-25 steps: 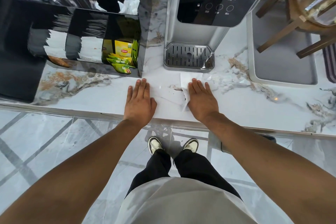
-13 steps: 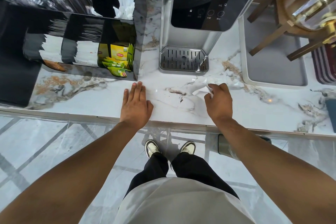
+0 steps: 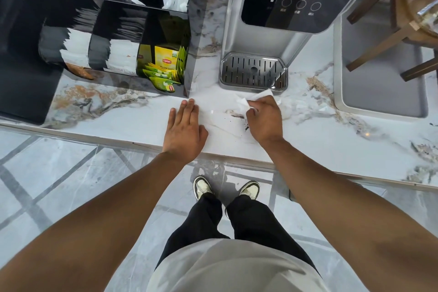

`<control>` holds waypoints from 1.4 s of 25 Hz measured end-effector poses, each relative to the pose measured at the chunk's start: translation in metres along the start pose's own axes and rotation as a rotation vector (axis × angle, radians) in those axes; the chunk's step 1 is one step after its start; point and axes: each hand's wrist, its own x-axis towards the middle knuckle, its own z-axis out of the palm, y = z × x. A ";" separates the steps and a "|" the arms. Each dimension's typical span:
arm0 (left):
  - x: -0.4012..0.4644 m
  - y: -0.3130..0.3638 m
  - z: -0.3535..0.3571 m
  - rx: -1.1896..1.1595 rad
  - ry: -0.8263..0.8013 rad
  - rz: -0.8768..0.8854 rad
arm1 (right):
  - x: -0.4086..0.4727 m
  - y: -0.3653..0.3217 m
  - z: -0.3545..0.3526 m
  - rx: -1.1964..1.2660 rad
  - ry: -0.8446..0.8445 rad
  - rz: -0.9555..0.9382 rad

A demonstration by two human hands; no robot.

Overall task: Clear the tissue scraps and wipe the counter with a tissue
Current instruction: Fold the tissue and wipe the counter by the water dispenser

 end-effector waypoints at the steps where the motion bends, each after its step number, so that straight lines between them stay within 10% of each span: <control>1: 0.000 -0.001 0.001 -0.002 0.004 0.002 | -0.003 -0.001 0.002 0.024 -0.045 -0.055; 20: -0.001 -0.001 0.002 0.007 0.009 0.011 | 0.017 -0.018 -0.011 0.016 -0.642 -0.358; 25: 0.000 0.000 0.000 0.010 -0.007 -0.004 | 0.022 -0.029 0.004 0.005 -0.364 -0.165; 29: 0.001 -0.001 -0.001 0.014 -0.014 0.000 | 0.004 -0.008 -0.004 -0.072 -0.374 -0.369; 35: 0.000 0.003 0.001 0.018 0.001 -0.020 | 0.009 0.033 -0.039 -0.063 -0.170 -0.025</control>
